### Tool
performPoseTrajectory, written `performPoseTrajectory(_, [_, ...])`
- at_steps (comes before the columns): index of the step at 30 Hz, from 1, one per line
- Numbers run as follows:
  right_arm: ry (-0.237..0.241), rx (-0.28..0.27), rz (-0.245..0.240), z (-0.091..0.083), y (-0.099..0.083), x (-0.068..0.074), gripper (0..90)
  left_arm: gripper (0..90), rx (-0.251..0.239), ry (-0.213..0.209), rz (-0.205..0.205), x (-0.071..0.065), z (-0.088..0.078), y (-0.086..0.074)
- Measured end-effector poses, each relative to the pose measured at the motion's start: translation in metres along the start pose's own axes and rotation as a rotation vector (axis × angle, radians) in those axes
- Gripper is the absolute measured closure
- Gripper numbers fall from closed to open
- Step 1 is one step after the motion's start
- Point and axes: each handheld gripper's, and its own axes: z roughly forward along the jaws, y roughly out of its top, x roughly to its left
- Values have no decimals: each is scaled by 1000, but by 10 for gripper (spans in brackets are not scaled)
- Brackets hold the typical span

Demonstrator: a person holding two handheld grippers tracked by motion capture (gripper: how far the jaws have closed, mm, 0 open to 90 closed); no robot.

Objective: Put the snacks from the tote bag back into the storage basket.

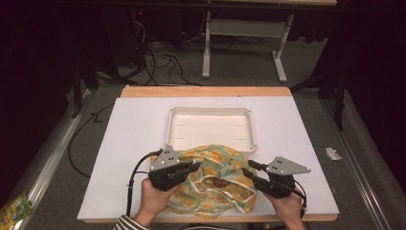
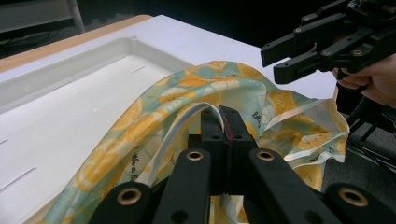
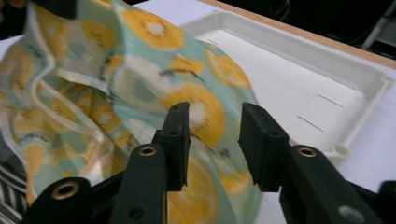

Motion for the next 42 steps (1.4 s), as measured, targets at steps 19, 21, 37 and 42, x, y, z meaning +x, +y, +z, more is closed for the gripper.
performPoseTrajectory(19, [82,59,-70,38,20,34,596,896,45,-16,16,-6,13,-2])
performPoseTrajectory(21, [80,66,-77,40,21,35,721,896,47,-17,20,-7,14,-3])
performPoseTrajectory(37, [63,42,-38,26,15,20,900,771,59,25,5,-4,3,-13])
performPoseTrajectory(42, [51,30,-21,20,13,12,900,712,58,51,-2,-1,-7,-19])
